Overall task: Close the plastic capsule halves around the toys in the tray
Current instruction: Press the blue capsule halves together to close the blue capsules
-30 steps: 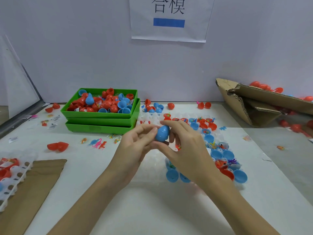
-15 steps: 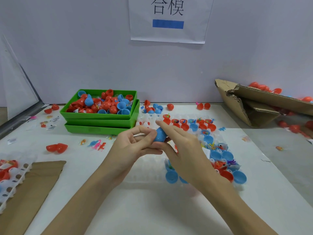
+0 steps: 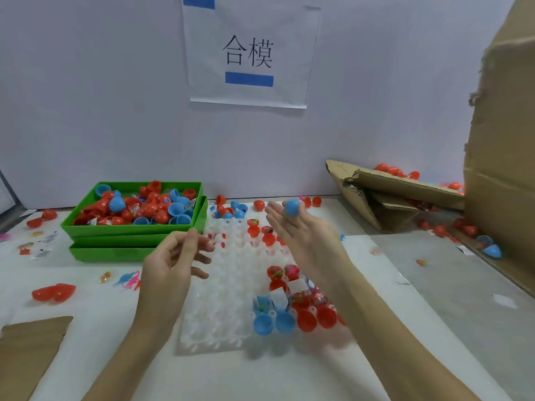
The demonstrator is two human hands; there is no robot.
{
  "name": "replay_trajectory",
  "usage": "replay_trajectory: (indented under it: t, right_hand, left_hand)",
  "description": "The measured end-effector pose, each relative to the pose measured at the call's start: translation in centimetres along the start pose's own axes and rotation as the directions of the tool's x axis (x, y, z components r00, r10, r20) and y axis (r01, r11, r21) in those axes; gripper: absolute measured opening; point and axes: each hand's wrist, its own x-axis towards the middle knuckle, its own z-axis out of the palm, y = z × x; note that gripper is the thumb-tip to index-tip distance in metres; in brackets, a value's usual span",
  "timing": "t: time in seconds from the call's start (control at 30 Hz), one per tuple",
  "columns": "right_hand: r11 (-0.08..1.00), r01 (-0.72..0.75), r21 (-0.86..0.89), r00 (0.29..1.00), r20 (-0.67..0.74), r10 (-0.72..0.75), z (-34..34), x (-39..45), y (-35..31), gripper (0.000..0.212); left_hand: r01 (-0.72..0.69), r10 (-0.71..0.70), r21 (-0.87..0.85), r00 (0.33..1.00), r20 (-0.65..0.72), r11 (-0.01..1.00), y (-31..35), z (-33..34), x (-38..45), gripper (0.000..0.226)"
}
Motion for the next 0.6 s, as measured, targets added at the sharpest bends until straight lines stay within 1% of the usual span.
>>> replay_trajectory:
  t: [0.03,0.07,0.1,0.13,0.17,0.23,0.3,0.37,0.43,0.5,0.57,0.6]
  right_hand:
    - [0.977,-0.043,0.211,0.999,-0.02,0.048,-0.3,1.5,-1.5,0.046]
    - [0.929,-0.04,0.369,0.996,-0.054,0.065,-0.5,3.1,-3.2,0.045]
    - [0.886,-0.006,0.465,0.993,-0.102,0.06,-0.6,4.9,-5.0,0.045]
    - [0.861,0.045,0.506,0.987,-0.156,0.04,-0.6,6.6,-6.6,0.046]
    - [0.857,0.097,0.505,0.978,-0.21,0.013,-0.6,8.3,-8.0,0.048]
    - [0.895,0.162,0.415,0.955,-0.296,-0.035,-0.6,10.9,-10.0,0.051]
    - [0.945,0.158,0.285,0.939,-0.34,-0.054,-1.2,12.5,-11.0,0.055]
    - [0.978,0.139,0.153,0.936,-0.342,-0.08,-1.8,12.9,-10.7,0.056]
    - [0.993,0.115,0.038,0.949,-0.301,-0.099,-2.1,12.0,-9.5,0.053]
    - [0.994,0.078,-0.071,0.973,-0.212,-0.091,-2.3,9.9,-7.9,0.047]
    - [0.98,0.086,-0.179,0.986,-0.125,-0.109,-2.4,6.9,-6.4,0.042]
    - [0.967,0.1,-0.234,0.986,-0.105,-0.128,-2.4,5.3,-5.6,0.039]
  left_hand:
    - [0.007,-0.007,0.006,1.0,-0.008,1.0,-0.2,-0.1,0.1,0.04]
    - [0.015,-0.015,0.007,1.0,-0.01,1.0,-0.3,-0.2,0.2,0.042]
    - [0.02,-0.02,0.005,1.0,-0.01,1.0,-0.5,-0.1,0.2,0.043]
    - [0.015,-0.015,0.006,1.0,-0.014,1.0,-0.6,-0.1,0.2,0.044]
    - [0.002,-0.001,0.012,1.0,-0.022,1.0,-0.7,-0.1,0.1,0.043]
    - [-0.039,0.041,0.035,0.998,-0.04,0.999,-0.8,-0.3,0.0,0.041]
    - [-0.062,0.065,0.052,0.997,-0.049,0.997,-0.8,-0.5,0.1,0.04]
    - [-0.066,0.069,0.052,0.996,-0.05,0.996,-0.6,-0.7,0.3,0.039]
    - [-0.069,0.071,0.051,0.996,-0.048,0.996,-0.4,-0.7,0.6,0.039]
    - [-0.067,0.069,0.053,0.997,-0.025,0.996,-0.1,-0.6,0.5,0.039]
    - [-0.058,0.056,0.064,0.998,0.038,0.996,0.1,-0.4,0.4,0.04]
    - [-0.054,0.046,0.082,0.995,0.087,0.995,0.1,-0.3,0.3,0.039]
